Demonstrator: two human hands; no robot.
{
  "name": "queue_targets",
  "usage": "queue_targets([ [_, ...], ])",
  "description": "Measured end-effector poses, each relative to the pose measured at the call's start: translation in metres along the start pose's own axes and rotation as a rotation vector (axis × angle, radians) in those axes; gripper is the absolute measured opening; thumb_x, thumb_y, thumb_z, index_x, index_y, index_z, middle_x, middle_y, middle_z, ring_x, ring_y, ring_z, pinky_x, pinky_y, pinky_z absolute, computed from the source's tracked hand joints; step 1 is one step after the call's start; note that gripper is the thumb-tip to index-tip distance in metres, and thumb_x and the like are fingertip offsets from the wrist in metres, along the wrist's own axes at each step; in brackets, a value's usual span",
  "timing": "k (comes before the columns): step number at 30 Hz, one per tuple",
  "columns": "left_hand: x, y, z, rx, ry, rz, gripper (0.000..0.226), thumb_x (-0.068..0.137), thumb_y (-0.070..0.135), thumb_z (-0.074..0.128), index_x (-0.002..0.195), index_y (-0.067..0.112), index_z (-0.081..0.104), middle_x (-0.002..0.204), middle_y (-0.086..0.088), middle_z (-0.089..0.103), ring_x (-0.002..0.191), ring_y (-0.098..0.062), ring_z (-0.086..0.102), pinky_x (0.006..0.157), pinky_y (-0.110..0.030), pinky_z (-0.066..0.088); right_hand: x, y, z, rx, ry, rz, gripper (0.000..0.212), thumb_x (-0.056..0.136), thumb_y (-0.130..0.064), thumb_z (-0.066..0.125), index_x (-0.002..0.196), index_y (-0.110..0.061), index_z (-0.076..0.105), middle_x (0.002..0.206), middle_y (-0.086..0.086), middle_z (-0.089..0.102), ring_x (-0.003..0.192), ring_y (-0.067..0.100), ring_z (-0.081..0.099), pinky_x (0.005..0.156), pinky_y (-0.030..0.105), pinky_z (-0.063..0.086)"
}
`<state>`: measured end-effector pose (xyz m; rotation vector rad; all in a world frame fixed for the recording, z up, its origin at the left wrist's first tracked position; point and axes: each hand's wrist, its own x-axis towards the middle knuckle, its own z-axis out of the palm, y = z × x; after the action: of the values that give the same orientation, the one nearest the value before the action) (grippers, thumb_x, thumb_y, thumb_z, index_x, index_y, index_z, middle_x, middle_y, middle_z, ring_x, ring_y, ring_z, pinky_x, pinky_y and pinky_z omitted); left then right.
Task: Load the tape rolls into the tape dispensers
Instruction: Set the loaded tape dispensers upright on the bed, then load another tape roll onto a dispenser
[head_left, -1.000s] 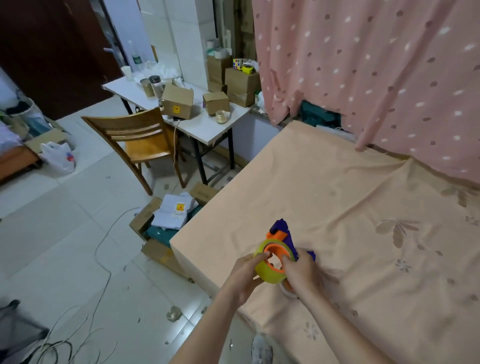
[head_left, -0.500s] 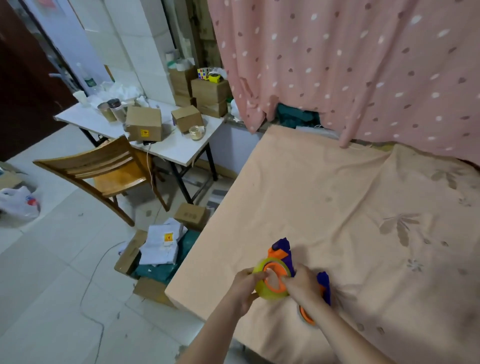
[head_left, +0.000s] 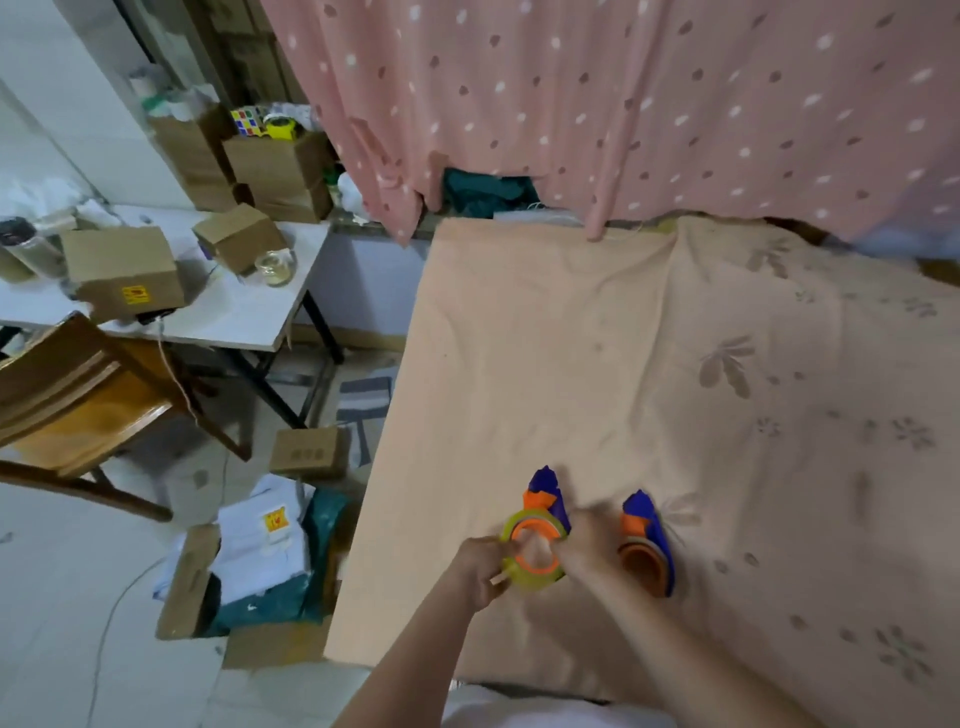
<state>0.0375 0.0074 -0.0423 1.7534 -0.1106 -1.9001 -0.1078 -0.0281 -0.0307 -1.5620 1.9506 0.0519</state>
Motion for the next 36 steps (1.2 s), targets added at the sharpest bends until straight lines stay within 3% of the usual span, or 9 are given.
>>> queue_targets([
  [3, 0.006, 0.004, -0.007, 0.089, 0.04, 0.03, 0.006, 0.094, -0.005, 0.064, 0.098, 0.0, 0.063, 0.097, -0.014, 0.059, 0.084, -0.025, 0.055, 0.078, -0.034, 0.05, 0.002, -0.003, 0.005, -0.051, 0.004, 0.007, 0.037, 0.082, -0.026, 0.065, 0.115, -0.009, 0.068, 0.077, 0.007, 0.069, 0.074, 0.024, 0.068, 0.062, 0.03, 0.051],
  [7, 0.016, 0.013, -0.016, 0.247, 0.04, 0.089, 0.023, 0.092, -0.012, 0.058, 0.073, 0.001, 0.057, 0.085, -0.017, 0.051, 0.069, -0.022, 0.047, 0.063, -0.028, 0.042, 0.007, -0.011, 0.008, -0.12, 0.035, 0.024, 0.031, 0.077, -0.032, 0.07, 0.105, -0.019, 0.069, 0.073, -0.001, 0.062, 0.07, 0.018, 0.062, 0.068, 0.03, 0.057],
  [10, 0.022, 0.017, -0.019, 0.359, 0.08, 0.108, 0.014, 0.091, -0.013, 0.055, 0.08, -0.004, 0.058, 0.087, -0.018, 0.047, 0.073, -0.023, 0.041, 0.068, -0.033, 0.037, 0.012, -0.016, 0.015, -0.102, 0.031, 0.008, 0.041, 0.079, -0.031, 0.068, 0.119, -0.022, 0.064, 0.099, 0.006, 0.07, 0.091, 0.026, 0.069, 0.082, 0.037, 0.058],
  [13, 0.029, 0.011, -0.023, 0.388, 0.101, 0.093, 0.03, 0.089, -0.016, 0.054, 0.063, 0.0, 0.056, 0.076, -0.012, 0.05, 0.073, -0.022, 0.045, 0.067, -0.032, 0.04, 0.016, -0.017, 0.024, -0.094, 0.046, 0.023, 0.033, 0.085, -0.029, 0.062, 0.117, -0.018, 0.063, 0.103, 0.006, 0.069, 0.096, 0.027, 0.067, 0.085, 0.037, 0.056],
  [17, 0.032, 0.009, -0.022, 0.322, 0.081, 0.096, 0.019, 0.092, -0.016, 0.048, 0.095, -0.011, 0.066, 0.092, -0.016, 0.056, 0.092, -0.024, 0.05, 0.073, -0.031, 0.044, 0.017, -0.016, 0.035, 0.008, -0.091, 0.044, 0.024, 0.092, -0.019, 0.053, 0.11, -0.009, 0.065, 0.107, 0.013, 0.069, 0.107, 0.035, 0.065, 0.092, 0.04, 0.051],
  [23, 0.023, 0.019, -0.017, 0.342, 0.157, 0.072, 0.019, 0.095, -0.004, 0.044, 0.078, 0.002, 0.051, 0.078, -0.015, 0.052, 0.07, -0.027, 0.051, 0.064, -0.032, 0.042, 0.019, -0.012, 0.019, 0.122, -0.185, 0.044, 0.008, 0.092, -0.019, 0.057, 0.093, -0.011, 0.058, 0.092, 0.011, 0.064, 0.093, 0.029, 0.064, 0.065, 0.028, 0.042],
  [27, 0.013, 0.028, 0.012, 0.523, 0.384, 0.296, 0.019, 0.097, 0.011, 0.044, 0.096, 0.0, 0.06, 0.112, -0.026, 0.069, 0.109, -0.041, 0.064, 0.087, -0.042, 0.052, 0.017, 0.015, -0.005, 0.029, 0.145, 0.078, 0.042, 0.09, -0.018, 0.059, 0.13, -0.007, 0.052, 0.125, 0.016, 0.059, 0.12, 0.035, 0.054, 0.098, 0.039, 0.047],
  [32, 0.009, 0.02, 0.073, 0.594, 0.111, 0.374, 0.023, 0.099, 0.016, 0.042, 0.086, 0.015, 0.061, 0.099, -0.019, 0.072, 0.09, -0.035, 0.067, 0.073, -0.032, 0.048, 0.011, 0.064, -0.022, -0.025, 0.153, 0.357, 0.101, 0.078, -0.047, 0.075, 0.153, -0.009, 0.019, 0.151, 0.021, 0.028, 0.135, 0.041, 0.036, 0.108, 0.049, 0.037],
  [36, 0.011, -0.002, 0.114, 0.43, -0.086, 0.102, 0.021, 0.106, 0.016, 0.039, 0.107, 0.014, 0.06, 0.103, -0.009, 0.061, 0.081, -0.021, 0.057, 0.073, -0.031, 0.048, 0.014, 0.089, -0.013, 0.114, 0.046, 0.372, 0.11, 0.073, -0.052, 0.079, 0.152, -0.006, 0.019, 0.154, 0.022, 0.029, 0.137, 0.04, 0.039, 0.111, 0.05, 0.039],
])
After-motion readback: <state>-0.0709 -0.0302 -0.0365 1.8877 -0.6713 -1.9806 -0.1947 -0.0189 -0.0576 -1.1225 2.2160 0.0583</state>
